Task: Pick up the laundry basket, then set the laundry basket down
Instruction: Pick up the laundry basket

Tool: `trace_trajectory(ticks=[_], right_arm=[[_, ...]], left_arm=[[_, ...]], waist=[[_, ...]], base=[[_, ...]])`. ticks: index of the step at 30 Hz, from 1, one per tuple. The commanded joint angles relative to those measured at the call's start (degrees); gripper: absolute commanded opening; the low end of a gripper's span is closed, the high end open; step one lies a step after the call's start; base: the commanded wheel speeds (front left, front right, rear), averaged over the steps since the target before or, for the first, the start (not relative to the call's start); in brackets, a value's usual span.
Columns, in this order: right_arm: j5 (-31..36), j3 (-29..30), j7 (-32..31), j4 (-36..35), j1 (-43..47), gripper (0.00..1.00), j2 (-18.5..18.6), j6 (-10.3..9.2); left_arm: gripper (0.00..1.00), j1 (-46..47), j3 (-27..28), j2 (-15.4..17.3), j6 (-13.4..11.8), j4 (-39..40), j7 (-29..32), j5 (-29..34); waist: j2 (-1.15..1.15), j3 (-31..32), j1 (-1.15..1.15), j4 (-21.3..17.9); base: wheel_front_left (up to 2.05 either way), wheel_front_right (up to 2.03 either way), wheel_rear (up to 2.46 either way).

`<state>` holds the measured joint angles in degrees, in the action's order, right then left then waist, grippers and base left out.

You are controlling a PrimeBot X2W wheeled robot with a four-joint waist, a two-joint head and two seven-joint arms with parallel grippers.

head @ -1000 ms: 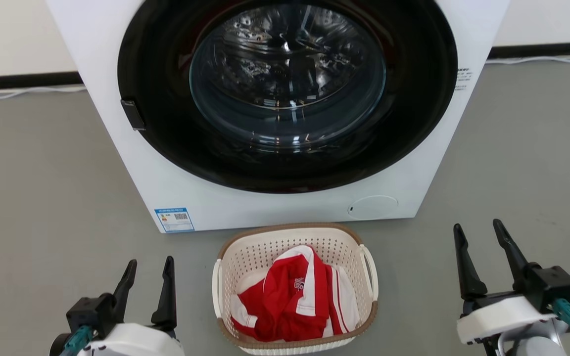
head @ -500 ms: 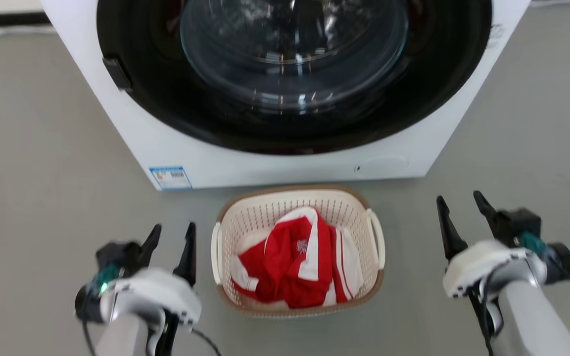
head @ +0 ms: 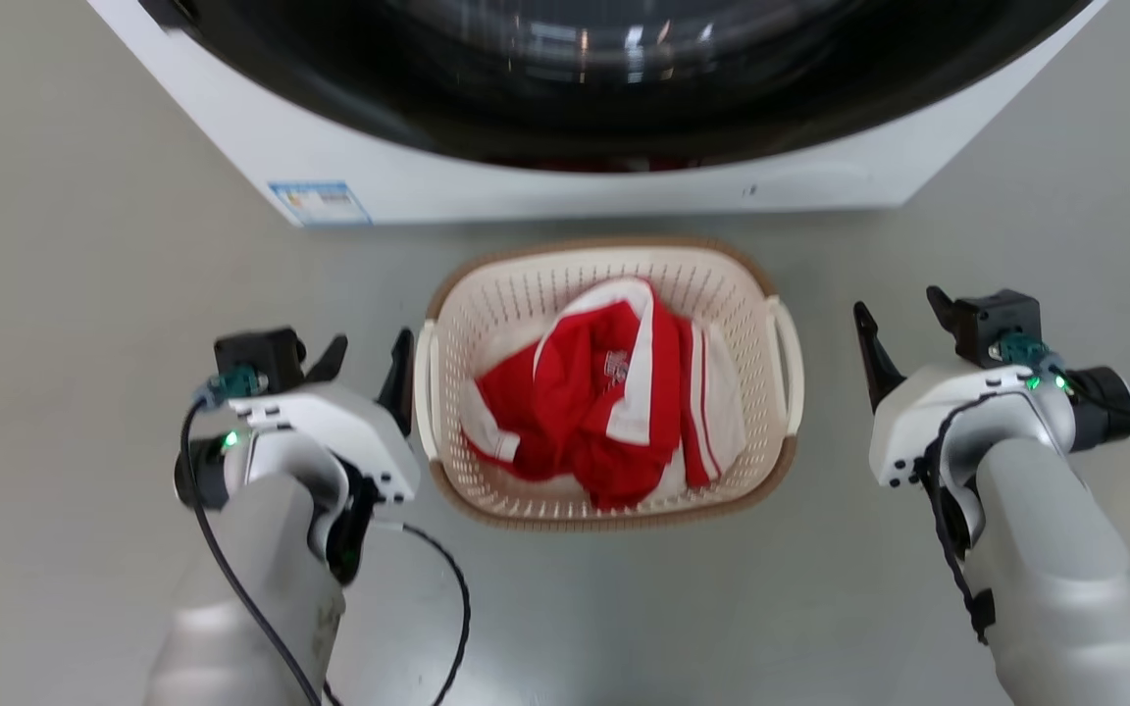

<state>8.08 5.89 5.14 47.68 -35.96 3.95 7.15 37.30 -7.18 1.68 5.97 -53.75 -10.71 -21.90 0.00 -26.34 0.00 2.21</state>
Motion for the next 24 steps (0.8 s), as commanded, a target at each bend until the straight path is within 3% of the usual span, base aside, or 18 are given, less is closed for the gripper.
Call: trace_trajectory(ticks=[1,24], right_arm=[[1.31,-1.09,1.11,0.5,-1.71,1.0,-0.28,0.34],[7.09,1.99,6.89,12.23,-9.2,1.0,-0.93,0.34]], left_arm=[[1.0,2.75,0.62,1.2,-0.34,-0.79,-0.99,-1.38],[1.0,12.61,-7.69,1.2,-0.29,-12.58,-4.2,-9.05]], waist=[[0.0,-4.04,0.0,0.41],[0.0,-14.66,0.0,0.13]], base=[[0.0,0.0,0.0],[0.0,0.0,0.0]])
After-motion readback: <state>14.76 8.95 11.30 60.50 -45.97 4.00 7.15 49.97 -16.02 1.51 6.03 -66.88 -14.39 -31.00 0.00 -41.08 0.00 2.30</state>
